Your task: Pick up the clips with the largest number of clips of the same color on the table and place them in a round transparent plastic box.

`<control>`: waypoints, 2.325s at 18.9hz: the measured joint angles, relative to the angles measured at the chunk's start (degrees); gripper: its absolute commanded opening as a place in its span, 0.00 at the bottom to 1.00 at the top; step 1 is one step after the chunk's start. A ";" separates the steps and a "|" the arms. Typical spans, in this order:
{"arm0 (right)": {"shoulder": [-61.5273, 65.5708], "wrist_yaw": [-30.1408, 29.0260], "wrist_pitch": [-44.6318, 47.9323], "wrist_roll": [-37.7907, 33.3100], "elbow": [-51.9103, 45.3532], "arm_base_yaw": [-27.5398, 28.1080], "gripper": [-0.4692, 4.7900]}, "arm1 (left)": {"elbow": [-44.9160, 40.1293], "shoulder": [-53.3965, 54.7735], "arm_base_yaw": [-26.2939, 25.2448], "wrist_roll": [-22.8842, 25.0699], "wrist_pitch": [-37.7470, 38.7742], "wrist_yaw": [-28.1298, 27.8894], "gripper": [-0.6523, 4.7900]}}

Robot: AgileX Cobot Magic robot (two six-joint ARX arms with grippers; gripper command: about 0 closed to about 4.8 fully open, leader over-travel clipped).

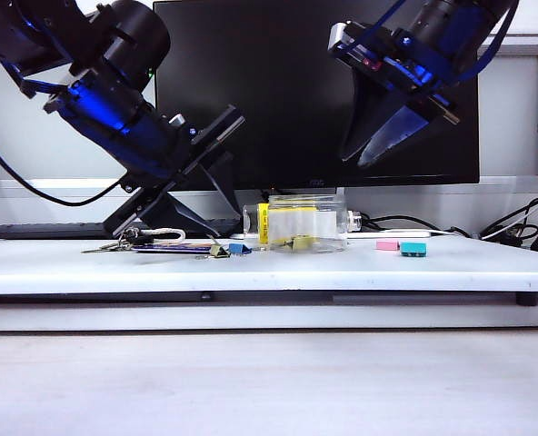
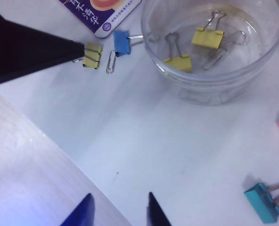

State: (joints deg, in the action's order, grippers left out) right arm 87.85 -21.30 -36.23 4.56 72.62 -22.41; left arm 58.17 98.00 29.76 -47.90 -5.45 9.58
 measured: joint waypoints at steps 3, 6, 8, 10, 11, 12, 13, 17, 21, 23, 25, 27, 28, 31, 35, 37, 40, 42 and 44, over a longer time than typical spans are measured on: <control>0.00 0.02 0.31 0.00 0.00 0.00 0.37 | -0.15 -4.72 0.00 3.63 0.42 0.44 0.40; 0.00 0.02 0.31 -0.02 0.00 0.00 0.37 | 0.28 -10.27 0.00 8.76 4.92 -3.45 0.39; -0.02 0.00 0.33 -0.02 0.00 -0.02 0.37 | 0.04 -9.42 -0.07 10.43 10.43 -4.50 0.40; -0.02 0.00 0.31 -0.02 0.00 0.00 0.37 | -0.13 -8.76 0.00 9.77 11.63 -4.37 0.41; -0.02 0.00 0.31 -0.02 0.00 0.07 0.37 | -0.09 -8.72 0.00 9.44 11.06 -4.31 0.41; -0.02 0.00 0.31 -0.02 0.00 0.07 0.37 | -0.02 -8.35 0.00 8.81 10.73 -4.24 0.41; -0.02 -0.04 0.31 0.00 0.00 0.04 0.37 | 0.02 -7.72 -0.04 8.28 10.67 -4.24 0.41; -0.02 -0.52 0.28 -0.02 0.00 0.04 0.37 | 0.00 -5.31 -0.02 7.13 9.57 -3.30 0.42; -0.04 -0.59 0.33 -0.02 0.00 0.07 0.37 | -0.04 -5.11 -0.02 7.10 9.11 -3.32 0.42; -0.02 -0.59 0.37 -0.02 0.00 0.07 0.37 | -0.04 -4.52 0.00 7.10 8.98 -3.32 0.42; -0.02 -0.59 0.33 0.00 0.00 0.07 0.37 | -0.04 -3.13 -0.02 6.93 8.52 -3.28 0.42; -0.02 -0.61 0.37 -0.02 0.00 0.07 0.37 | -0.07 -2.91 0.00 6.91 7.96 -3.21 0.42; -0.02 -0.59 0.33 -0.02 0.00 0.07 0.37 | -0.04 -2.91 0.00 6.82 7.13 -3.17 0.42; -0.02 -0.61 0.35 -0.02 0.00 0.07 0.37 | -0.04 -2.67 0.00 5.88 6.45 -3.17 0.42; -0.02 -0.59 0.37 -0.02 0.00 0.07 0.37 | -0.04 -1.73 0.00 5.64 6.10 -3.17 0.42; -0.04 -0.61 0.37 0.00 0.00 0.07 0.37 | -0.04 -1.70 -0.02 5.62 6.10 -3.17 0.41; -0.04 -0.61 0.35 -0.02 0.00 0.07 0.37 | -0.04 -1.60 0.00 5.62 5.27 -3.17 0.41; -0.04 -0.61 0.37 0.00 0.00 0.07 0.37 | -0.04 -1.49 0.00 5.62 5.07 -3.17 0.39; -0.02 -0.61 0.37 -0.02 0.00 0.07 0.37 | -0.04 -1.42 0.00 5.62 5.07 -3.19 0.39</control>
State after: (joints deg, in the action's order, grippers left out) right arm 87.83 -21.91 -35.86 4.54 72.62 -22.35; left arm 58.13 96.57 29.76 -42.28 -0.38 6.39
